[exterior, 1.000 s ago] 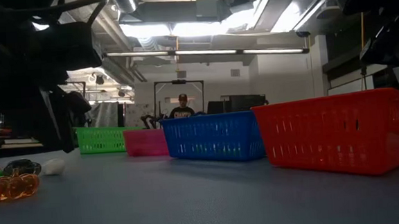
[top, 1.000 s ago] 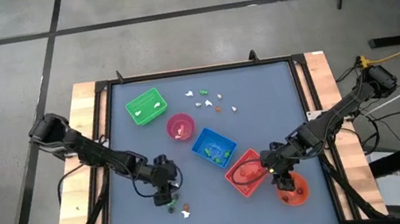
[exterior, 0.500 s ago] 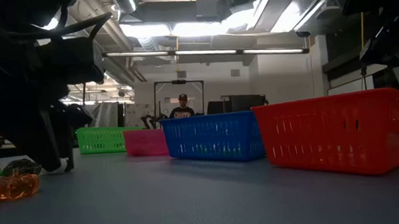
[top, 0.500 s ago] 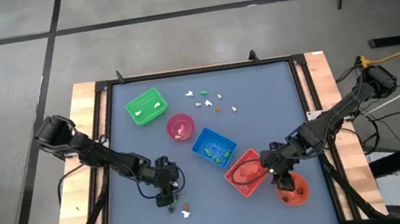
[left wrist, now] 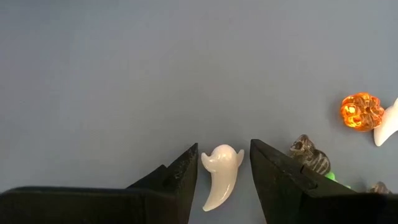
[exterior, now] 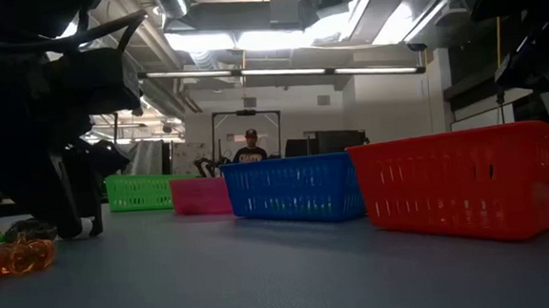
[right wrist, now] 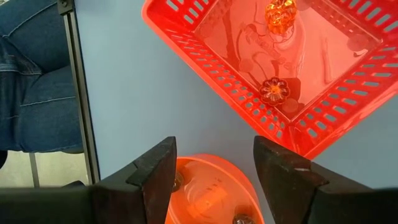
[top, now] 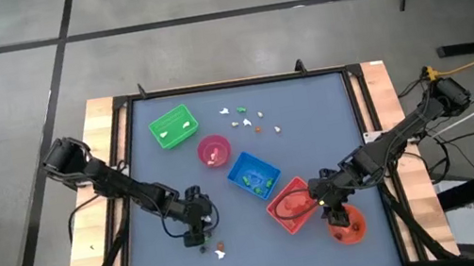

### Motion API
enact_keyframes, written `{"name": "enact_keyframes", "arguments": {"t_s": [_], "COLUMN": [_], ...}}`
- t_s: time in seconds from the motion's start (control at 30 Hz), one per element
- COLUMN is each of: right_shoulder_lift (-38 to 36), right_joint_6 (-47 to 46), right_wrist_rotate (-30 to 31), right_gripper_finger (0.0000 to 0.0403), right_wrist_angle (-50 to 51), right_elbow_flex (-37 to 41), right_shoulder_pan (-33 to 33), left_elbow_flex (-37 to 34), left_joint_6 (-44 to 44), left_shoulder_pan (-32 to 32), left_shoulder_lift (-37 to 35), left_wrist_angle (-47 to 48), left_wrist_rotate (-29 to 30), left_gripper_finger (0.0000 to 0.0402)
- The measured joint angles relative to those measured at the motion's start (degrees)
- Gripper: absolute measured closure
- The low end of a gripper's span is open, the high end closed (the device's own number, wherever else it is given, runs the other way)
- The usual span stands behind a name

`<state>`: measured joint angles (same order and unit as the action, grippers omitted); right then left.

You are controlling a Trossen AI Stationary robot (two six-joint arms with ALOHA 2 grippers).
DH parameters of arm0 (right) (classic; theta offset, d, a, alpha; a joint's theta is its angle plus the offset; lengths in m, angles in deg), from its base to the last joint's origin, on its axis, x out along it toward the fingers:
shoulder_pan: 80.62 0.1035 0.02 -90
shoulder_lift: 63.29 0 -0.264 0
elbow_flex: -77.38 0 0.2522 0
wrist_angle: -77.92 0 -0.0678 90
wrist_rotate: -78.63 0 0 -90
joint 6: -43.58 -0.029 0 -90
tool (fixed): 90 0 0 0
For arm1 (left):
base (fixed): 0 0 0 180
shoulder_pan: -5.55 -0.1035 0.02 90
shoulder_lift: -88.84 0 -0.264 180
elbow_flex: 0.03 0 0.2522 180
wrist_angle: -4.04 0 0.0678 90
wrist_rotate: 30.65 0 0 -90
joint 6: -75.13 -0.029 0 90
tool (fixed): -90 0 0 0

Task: Sort Halloween decoration
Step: Put the white ghost toy into the green bin

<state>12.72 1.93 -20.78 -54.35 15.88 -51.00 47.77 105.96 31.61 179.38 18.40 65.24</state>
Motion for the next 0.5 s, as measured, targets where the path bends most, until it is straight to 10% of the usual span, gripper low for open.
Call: {"name": "enact_keyframes", "arguments": {"t_s": [0.5], "right_shoulder_lift": [0.00], "right_joint_6": [0.00], "right_wrist_rotate": [0.00], "right_gripper_finger": [0.0189], "right_wrist_angle": [-0.01], "right_elbow_flex": [0.00], "right_shoulder_pan": [-0.01], "left_elbow_flex": [-0.11], "left_joint_6": [-0.04], "left_shoulder_pan": [0.00], "left_shoulder_lift": [0.09], "left_wrist_angle": [0.70], "left_wrist_rotate": [1.46], "left_gripper_finger": [0.0327]}}
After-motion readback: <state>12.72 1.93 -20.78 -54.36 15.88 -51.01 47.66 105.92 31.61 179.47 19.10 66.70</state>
